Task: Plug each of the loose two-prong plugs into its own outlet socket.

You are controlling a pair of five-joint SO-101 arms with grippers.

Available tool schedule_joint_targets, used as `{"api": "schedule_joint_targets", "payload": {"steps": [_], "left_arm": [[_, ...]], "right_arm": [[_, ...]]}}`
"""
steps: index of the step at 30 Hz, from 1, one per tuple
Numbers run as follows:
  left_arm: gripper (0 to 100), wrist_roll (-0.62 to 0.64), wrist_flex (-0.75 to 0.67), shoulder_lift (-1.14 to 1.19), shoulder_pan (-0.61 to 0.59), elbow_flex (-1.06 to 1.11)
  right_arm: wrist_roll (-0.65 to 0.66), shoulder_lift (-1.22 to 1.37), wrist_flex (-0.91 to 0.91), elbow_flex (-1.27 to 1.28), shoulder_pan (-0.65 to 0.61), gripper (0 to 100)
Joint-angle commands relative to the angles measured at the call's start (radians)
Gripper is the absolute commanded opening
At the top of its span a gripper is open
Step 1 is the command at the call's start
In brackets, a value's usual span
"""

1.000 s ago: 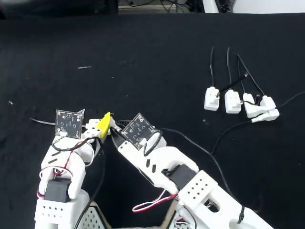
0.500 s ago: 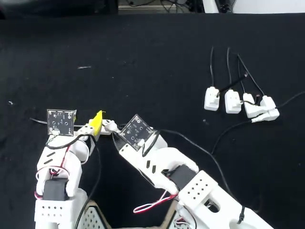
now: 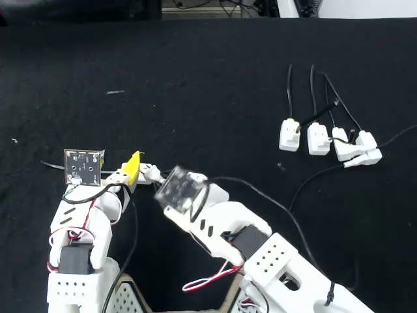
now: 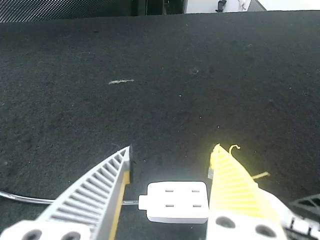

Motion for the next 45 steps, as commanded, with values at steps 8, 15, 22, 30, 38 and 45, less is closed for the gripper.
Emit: {"api": "schedule_joint_targets", "payload": {"steps": [8, 15, 22, 30, 38, 45], "left_arm": [[26, 0.008, -0.015, 0.0, -0.012, -0.019], [26, 0.012, -0.015, 0.0, -0.03, -0.021], [26, 0.107, -0.029, 0.009, -0.182, -0.091], [26, 0.123, 0.115, 0.009, -0.211, -0.237], [26, 0.029, 0.178, 0.232, -0.217, -0.337], [26, -0.081, 0.187, 0.651, -0.219, -0.473]], "right_arm": [[0.368, -0.045, 0.189, -0.088, 0.017, 1.0], [0.408, -0.045, 0.201, -0.087, 0.017, 1.0], [0.402, -0.047, 0.31, -0.165, 0.018, 1.0], [0.334, 0.016, 0.924, -0.607, 0.017, 1.0], [0.334, 0.239, 1.162, -0.878, 0.017, 1.0], [0.445, 0.424, 1.281, -1.04, 0.017, 1.0]]}}
